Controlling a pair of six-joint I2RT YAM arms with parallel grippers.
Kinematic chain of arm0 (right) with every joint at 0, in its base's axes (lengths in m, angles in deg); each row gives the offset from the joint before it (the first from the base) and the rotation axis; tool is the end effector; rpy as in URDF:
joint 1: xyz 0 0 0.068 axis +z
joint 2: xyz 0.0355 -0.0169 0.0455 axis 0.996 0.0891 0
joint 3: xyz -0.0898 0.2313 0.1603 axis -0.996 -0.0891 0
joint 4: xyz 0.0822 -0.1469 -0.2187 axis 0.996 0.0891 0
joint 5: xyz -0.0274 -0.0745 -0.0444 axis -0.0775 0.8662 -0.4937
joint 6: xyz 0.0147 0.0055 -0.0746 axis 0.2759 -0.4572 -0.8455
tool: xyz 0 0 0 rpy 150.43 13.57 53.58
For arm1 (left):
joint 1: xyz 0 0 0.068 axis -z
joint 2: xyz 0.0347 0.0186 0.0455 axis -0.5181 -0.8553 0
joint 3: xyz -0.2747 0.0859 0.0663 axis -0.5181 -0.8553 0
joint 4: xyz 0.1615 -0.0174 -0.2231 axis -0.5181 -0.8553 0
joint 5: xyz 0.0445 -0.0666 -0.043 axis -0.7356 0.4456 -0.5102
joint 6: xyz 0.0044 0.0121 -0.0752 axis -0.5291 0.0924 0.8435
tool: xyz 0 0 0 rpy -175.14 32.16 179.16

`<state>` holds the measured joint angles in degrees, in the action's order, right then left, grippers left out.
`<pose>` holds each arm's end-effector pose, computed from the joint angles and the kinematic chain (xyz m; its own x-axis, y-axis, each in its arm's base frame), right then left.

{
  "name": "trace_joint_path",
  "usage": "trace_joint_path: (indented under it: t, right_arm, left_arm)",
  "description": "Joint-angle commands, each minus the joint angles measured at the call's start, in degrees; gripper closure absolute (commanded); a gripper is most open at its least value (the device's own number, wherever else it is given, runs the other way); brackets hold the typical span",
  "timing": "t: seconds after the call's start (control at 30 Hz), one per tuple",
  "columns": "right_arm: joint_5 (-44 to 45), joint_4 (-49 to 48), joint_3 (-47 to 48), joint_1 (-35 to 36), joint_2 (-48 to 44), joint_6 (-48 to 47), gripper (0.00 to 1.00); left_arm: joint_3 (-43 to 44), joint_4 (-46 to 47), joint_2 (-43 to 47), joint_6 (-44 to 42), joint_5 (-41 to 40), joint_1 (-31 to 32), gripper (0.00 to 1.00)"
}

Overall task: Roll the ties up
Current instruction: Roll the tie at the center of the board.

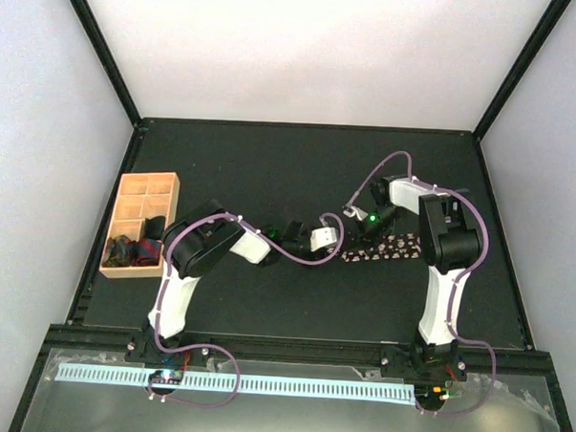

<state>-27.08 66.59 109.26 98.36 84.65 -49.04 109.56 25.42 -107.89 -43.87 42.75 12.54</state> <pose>0.3420 0.1251 0.1107 -0.9363 -0.3264 0.1297 -0.1648 0.7344 0.6585 0.2885 -0.3230 0.0714 -0.0856 0.4467 -0.8906 0.9834 0.1811 -0.0037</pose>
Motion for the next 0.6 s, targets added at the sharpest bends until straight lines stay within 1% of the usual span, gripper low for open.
trace_joint_path:
  t: [0.0, 0.13, 0.27, 0.37, 0.43, 0.57]
  right_arm:
    - [5.04, -4.01, -0.49, -0.08, 0.27, -0.49, 0.82]
    - [-0.23, -4.54, -0.64, -1.71, -2.91, -0.97, 0.64]
    - [-5.65, -5.56, -1.12, -0.4, -4.99, 1.19, 0.54]
    - [-8.01, -7.31, -1.44, 2.34, -5.53, 3.84, 0.53]
    - [-7.84, -8.85, -1.41, 3.7, -5.27, 5.22, 0.53]
    - [-6.91, -7.75, -0.68, 5.03, -3.2, 4.2, 0.56]
  left_arm:
    - [-3.18, -9.06, 3.51, -1.39, -3.17, -0.86, 0.56]
    - [-5.16, -16.67, 6.65, -1.86, -5.63, -1.2, 0.58]
    - [-5.23, -21.3, 8.22, -1.51, -7.12, -1.21, 0.56]
    - [-4.38, -23.35, 8.04, -1.75, -7.62, -1.21, 0.56]
    - [-3.84, -23.96, 7.8, -1.98, -7.74, -1.21, 0.56]
    - [-2.97, -24.67, 7.42, -2.19, -7.6, -1.18, 0.55]
